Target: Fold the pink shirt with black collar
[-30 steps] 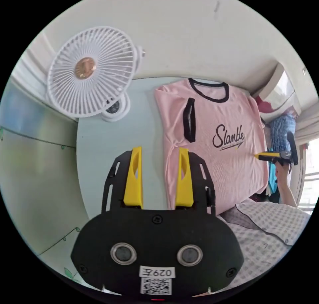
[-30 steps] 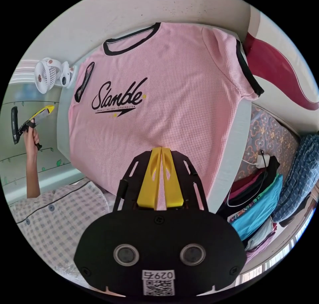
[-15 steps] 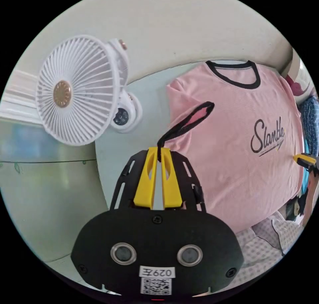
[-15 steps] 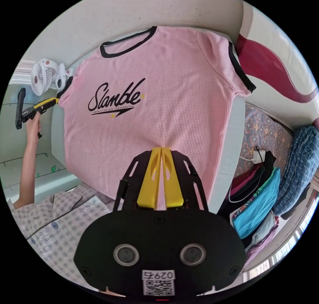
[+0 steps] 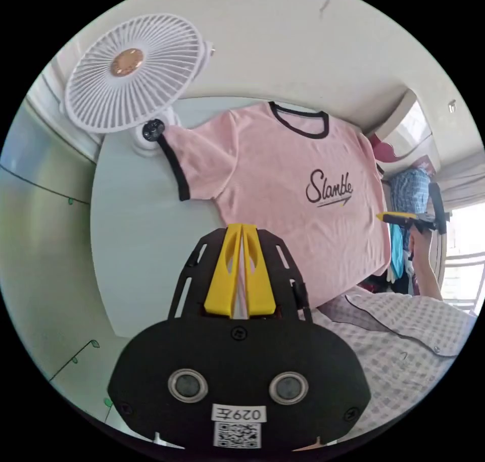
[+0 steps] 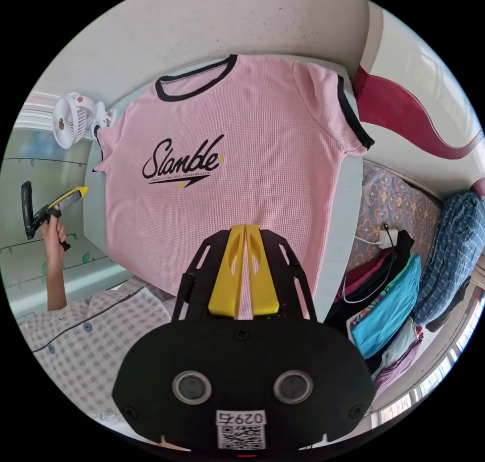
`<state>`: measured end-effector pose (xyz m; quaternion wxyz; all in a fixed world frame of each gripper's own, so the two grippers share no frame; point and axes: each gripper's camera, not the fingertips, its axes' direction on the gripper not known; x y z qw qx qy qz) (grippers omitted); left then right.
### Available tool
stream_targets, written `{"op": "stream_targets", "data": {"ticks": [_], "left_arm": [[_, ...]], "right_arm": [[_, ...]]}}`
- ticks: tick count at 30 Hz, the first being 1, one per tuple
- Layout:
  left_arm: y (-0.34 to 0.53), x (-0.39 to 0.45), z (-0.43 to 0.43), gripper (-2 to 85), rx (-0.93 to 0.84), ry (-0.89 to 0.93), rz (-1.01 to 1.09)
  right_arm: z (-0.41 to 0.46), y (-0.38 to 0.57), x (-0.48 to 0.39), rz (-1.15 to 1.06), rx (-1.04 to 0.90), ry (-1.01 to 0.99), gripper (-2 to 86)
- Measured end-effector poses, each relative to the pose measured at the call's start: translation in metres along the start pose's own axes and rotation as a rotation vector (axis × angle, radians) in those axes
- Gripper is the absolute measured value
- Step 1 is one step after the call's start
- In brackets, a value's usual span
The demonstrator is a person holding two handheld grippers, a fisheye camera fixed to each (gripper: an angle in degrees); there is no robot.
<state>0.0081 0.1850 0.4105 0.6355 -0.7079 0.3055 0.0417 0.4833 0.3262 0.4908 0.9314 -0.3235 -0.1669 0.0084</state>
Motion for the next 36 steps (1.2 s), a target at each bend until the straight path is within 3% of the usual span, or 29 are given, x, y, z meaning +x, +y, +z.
{"op": "stream_targets", "data": {"ticks": [2, 4, 8, 13, 17, 22, 27, 30, 34, 36], "left_arm": [[-0.017, 0.043, 0.041, -1.0, -0.141, -0.047, 0.12], [-0.025, 0.067, 0.069, -1.0, -0.267, -0.128, 0.2], [-0.025, 0.101, 0.092, -1.0, -0.312, -0.294, 0.353], [-0.024, 0.118, 0.105, -1.0, -0.418, -0.281, 0.429], [-0.04, 0.121, 0.093, -1.0, -0.316, -0.319, 0.367], [-0.074, 0.111, 0.094, -1.0, -0.278, -0.467, 0.262], [-0.119, 0.088, 0.086, -1.0, -0.25, -0.454, 0.171], [-0.13, 0.07, 0.111, -1.0, -0.381, -0.479, 0.13], [-0.113, 0.072, 0.13, -1.0, -0.378, -0.725, 0.187], [-0.107, 0.076, 0.14, -1.0, -0.416, -0.818, 0.232]], "right_arm": [[0.012, -0.001, 0.013, 0.006, -0.108, 0.036, -0.6], [0.003, 0.009, 0.024, 0.03, -0.07, 0.039, -0.6], [-0.002, 0.046, 0.043, 0.03, -0.065, 0.008, -0.6], [-0.017, 0.079, 0.078, 0.049, -0.062, -0.106, -0.6], [-0.072, 0.079, 0.142, 0.166, 0.147, -0.148, -0.5], [-0.128, 0.022, 0.218, 0.248, 0.247, -0.171, -0.5], [-0.152, -0.045, 0.265, 0.272, 0.195, -0.056, -0.5], [-0.152, -0.059, 0.292, 0.262, 0.124, 0.004, -0.5], [-0.151, -0.034, 0.352, 0.376, 0.014, 0.363, -0.5], [-0.163, -0.008, 0.367, 0.35, 0.108, 0.222, -0.5]]}}
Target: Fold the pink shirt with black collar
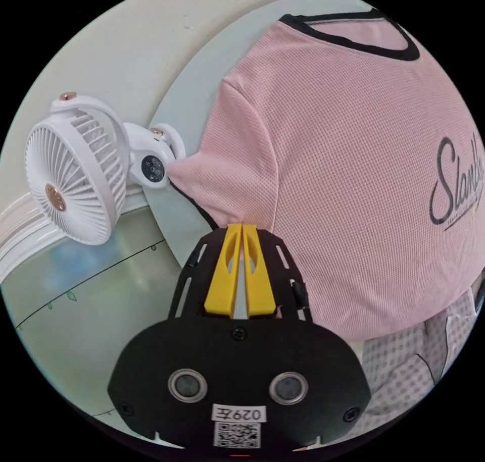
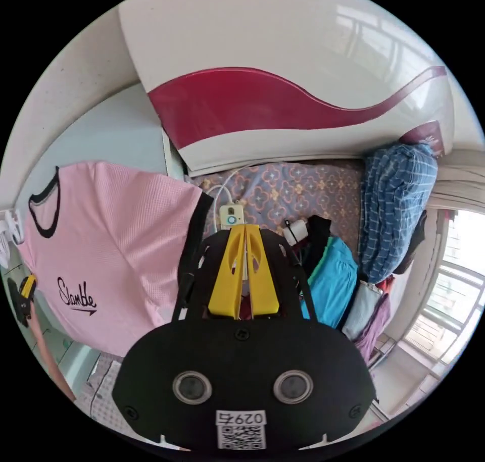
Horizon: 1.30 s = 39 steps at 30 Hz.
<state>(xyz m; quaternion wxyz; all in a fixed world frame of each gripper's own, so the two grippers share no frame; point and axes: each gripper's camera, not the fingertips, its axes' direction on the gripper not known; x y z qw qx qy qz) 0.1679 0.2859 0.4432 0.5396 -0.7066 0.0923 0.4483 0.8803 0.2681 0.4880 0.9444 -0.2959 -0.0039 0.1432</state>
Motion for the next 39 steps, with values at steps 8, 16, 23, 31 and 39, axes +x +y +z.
{"op": "stream_targets", "data": {"ticks": [8, 16, 23, 31, 39], "left_arm": [[0.023, -0.024, -0.047, -1.0, 0.219, 0.534, -0.123], [0.009, -0.004, -0.025, -1.0, 0.15, 0.801, -0.072], [0.002, 0.017, -0.037, -1.0, 0.172, 0.627, 0.027], [0.008, 0.029, -0.038, -1.0, 0.204, 0.584, -0.002], [0.013, 0.039, -0.039, -1.0, 0.21, 0.528, 0.021]], "right_arm": [[0.008, 0.122, 0.062, 0.142, 0.162, -0.563, 0.1], [0.095, 0.165, 0.126, 0.5, 0.136, -1.005, 8.3], [0.124, 0.144, 0.111, 0.63, 0.211, -1.099, 6.7], [0.05, 0.122, -0.003, 0.199, 0.436, -0.788, 1.7], [0.075, 0.123, -0.261, -0.79, 0.003, -0.271, 4.9]]}}
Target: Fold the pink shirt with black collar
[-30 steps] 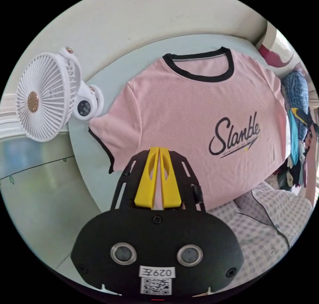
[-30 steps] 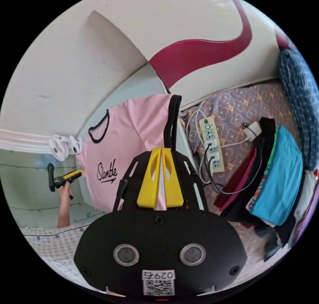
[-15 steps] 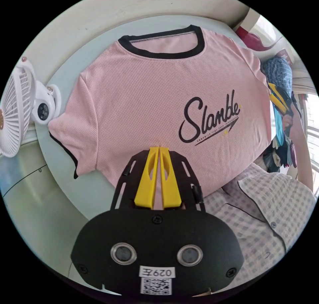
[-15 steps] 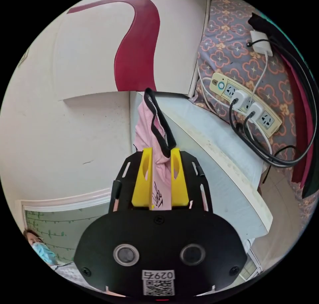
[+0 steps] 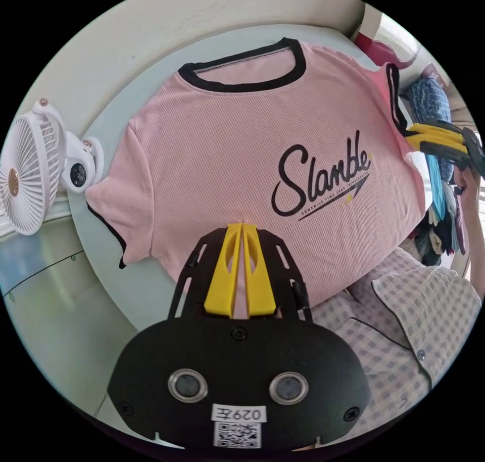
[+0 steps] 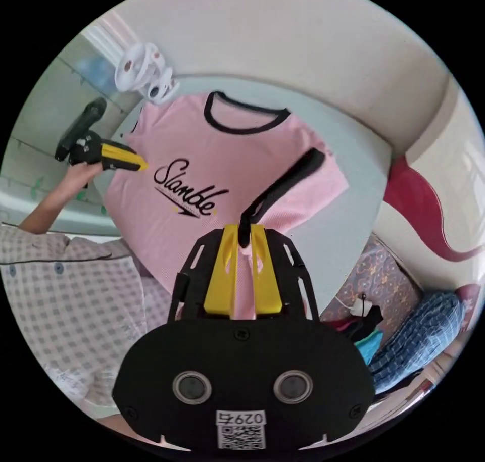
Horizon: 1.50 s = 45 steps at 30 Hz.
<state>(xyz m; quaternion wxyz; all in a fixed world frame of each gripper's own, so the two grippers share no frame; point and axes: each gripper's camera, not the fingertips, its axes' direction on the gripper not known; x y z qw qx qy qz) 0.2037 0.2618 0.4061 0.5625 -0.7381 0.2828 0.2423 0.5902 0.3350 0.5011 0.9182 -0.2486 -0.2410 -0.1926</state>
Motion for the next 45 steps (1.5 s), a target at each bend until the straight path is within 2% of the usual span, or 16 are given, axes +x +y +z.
{"op": "stream_targets", "data": {"ticks": [2, 5, 7, 13, 16, 18, 21, 23, 24, 25, 28, 29, 32, 34, 39, 45], "left_arm": [[0.002, 0.003, 0.001, -1.0, -0.003, -0.017, 0.012], [0.008, 0.003, 0.002, -1.0, 0.002, -0.026, 0.007], [0.011, 0.003, 0.002, -1.0, 0.007, -0.028, 0.0], [0.025, 0.0, 0.003, -1.0, 0.013, -0.037, 0.003], [0.032, -0.002, 0.003, -1.0, 0.01, -0.053, 0.021], [0.037, -0.002, 0.004, -1.0, 0.008, -0.069, 0.032], [0.046, -0.003, 0.004, -1.0, 0.007, -0.104, 0.042], [0.054, -0.005, 0.004, -1.0, 0.004, -0.132, 0.058], [0.056, -0.006, 0.004, -1.0, 0.003, -0.138, 0.061], [0.06, -0.008, 0.004, -1.0, 0.001, -0.142, 0.064], [0.071, -0.021, 0.004, -1.0, -0.001, -0.121, 0.048], [0.076, -0.028, 0.003, -1.0, 0.001, -0.104, 0.041], [0.09, -0.049, 0.003, -1.0, 0.016, -0.044, 0.007], [0.099, -0.062, 0.002, -1.0, 0.022, -0.008, -0.006], [0.129, -0.097, 0.002, -0.9, 0.066, 0.062, -0.046], [0.242, -0.212, -0.014, 0.2, 0.302, 0.204, -0.554]], "right_arm": [[0.002, -0.006, 0.006, 0.104, 0.093, -0.139, 8.4], [-0.003, -0.014, 0.022, 0.219, 0.25, -0.164, 6.4], [0.007, -0.034, 0.028, 0.266, 0.261, -0.156, 4.6], [0.097, -0.137, 0.025, 0.315, 0.057, -0.026, 0.9], [0.144, -0.183, 0.013, 0.262, -0.033, -0.032, -0.1], [0.16, -0.211, -0.005, 0.165, -0.073, 0.009, -0.3], [0.188, -0.251, -0.038, -0.012, -0.184, 0.186, -0.5], [0.196, -0.268, -0.031, 0.14, -0.152, 0.417, -0.5], [0.195, -0.27, -0.024, 0.204, -0.139, 0.453, -0.5], [0.195, -0.272, -0.011, 0.292, -0.121, 0.427, -0.5], [0.187, -0.264, -0.004, 0.267, 0.023, 0.142, -0.5], [0.186, -0.253, -0.006, 0.294, 0.075, 0.117, -0.5], [0.217, -0.231, -0.005, 0.272, 0.054, -0.04, -0.5], [0.254, -0.224, 0.0, 0.261, -0.071, -0.079, -0.5], [0.262, -0.209, 0.007, 0.315, -0.038, -0.075, -0.5], [0.25, -0.161, -0.054, 0.14, 0.029, -0.141, -0.5]]}}
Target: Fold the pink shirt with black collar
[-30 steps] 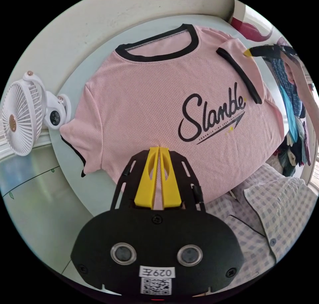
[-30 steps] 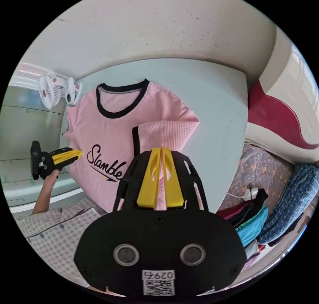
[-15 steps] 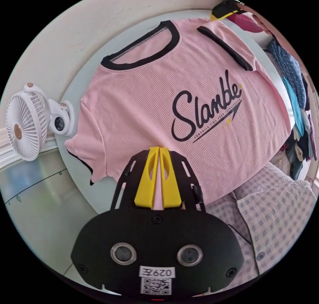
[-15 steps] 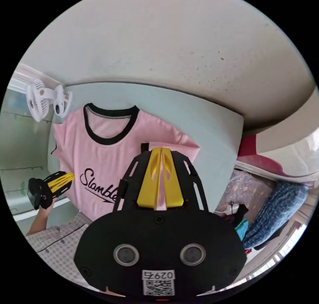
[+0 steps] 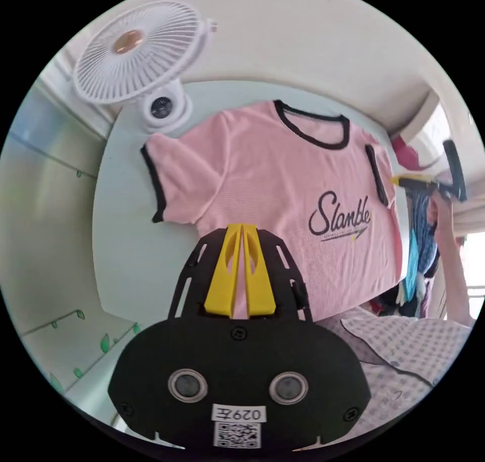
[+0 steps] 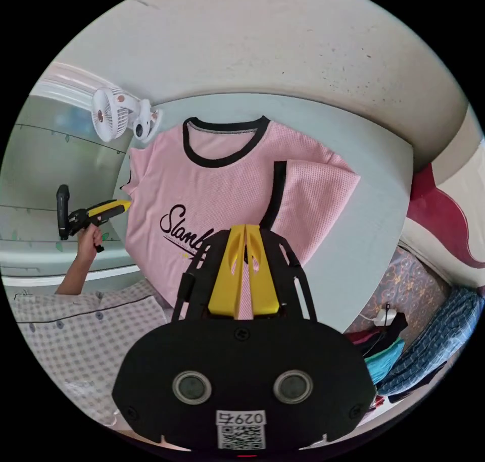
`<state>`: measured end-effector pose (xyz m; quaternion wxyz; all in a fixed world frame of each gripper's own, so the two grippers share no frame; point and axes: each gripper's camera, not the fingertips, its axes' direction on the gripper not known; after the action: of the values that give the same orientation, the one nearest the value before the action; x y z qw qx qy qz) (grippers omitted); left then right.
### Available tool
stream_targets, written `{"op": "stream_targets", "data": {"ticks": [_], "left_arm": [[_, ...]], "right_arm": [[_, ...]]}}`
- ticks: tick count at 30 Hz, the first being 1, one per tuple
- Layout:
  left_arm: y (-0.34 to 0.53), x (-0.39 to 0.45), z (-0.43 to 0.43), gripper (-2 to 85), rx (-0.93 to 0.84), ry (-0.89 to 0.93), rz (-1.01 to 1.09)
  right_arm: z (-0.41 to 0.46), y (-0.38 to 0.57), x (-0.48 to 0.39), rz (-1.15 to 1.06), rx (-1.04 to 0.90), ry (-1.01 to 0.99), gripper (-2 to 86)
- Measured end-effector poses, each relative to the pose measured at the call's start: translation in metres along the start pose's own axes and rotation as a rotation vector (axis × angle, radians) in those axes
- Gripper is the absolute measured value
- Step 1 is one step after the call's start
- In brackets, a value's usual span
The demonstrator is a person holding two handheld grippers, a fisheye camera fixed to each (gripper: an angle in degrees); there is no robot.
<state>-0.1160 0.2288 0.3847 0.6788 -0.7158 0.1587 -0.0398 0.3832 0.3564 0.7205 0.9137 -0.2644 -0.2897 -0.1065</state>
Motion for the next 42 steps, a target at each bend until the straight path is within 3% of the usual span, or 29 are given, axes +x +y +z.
{"op": "stream_targets", "data": {"ticks": [2, 6, 11, 15, 17, 21, 24, 26, 29, 31, 33, 38, 42], "left_arm": [[0.012, -0.07, -0.008, 8.8, 0.019, 0.075, -0.237], [0.021, -0.138, 0.011, 16.9, -0.032, 0.35, -0.417], [0.022, -0.17, 0.009, 14.8, 0.05, 0.498, -0.561], [0.018, -0.172, 0.02, 5.0, -0.011, 0.515, -0.613], [0.017, -0.169, 0.006, 3.1, 0.045, 0.471, -0.628], [0.004, -0.127, -0.037, 1.9, 0.16, 0.348, -0.467], [-0.008, -0.03, -0.069, 2.3, 0.194, 0.149, 0.014], [0.006, 0.063, -0.059, 3.5, 0.11, -0.162, 0.451], [0.038, 0.122, -0.033, 4.7, 0.111, -0.575, 0.673], [0.05, 0.129, -0.031, 4.9, 0.149, -0.662, 0.67], [0.053, 0.122, -0.036, 5.4, 0.124, -0.596, 0.618], [0.038, 0.082, -0.032, 21.4, -0.1, -0.254, 0.471], [0.019, 0.07, -0.017, 22.2, -0.187, -0.12, 0.436]], "right_arm": [[0.014, 0.03, -0.006, -0.004, -0.025, -0.075, -0.5], [0.031, 0.064, 0.004, 0.096, -0.004, -0.188, -0.5], [0.034, 0.092, 0.018, 0.192, 0.087, -0.308, -0.5], [0.033, 0.102, 0.02, 0.193, 0.099, -0.276, -0.5], [0.033, 0.108, 0.021, 0.192, 0.104, -0.267, -0.5], [0.038, 0.12, 0.021, 0.198, 0.111, -0.264, -0.5], [0.055, 0.126, 0.019, 0.199, 0.085, -0.266, -0.5], [0.074, 0.127, 0.014, 0.195, 0.056, -0.287, -0.5], [0.091, 0.124, 0.001, 0.161, 0.036, -0.312, -0.4], [0.099, 0.12, -0.009, 0.137, 0.015, -0.285, -0.4], [0.107, 0.114, -0.019, 0.115, -0.003, -0.251, -0.4], [0.142, 0.082, -0.054, 0.034, -0.029, -0.282, -0.4], [0.173, 0.043, -0.09, 0.001, -0.023, -0.311, -0.1]]}}
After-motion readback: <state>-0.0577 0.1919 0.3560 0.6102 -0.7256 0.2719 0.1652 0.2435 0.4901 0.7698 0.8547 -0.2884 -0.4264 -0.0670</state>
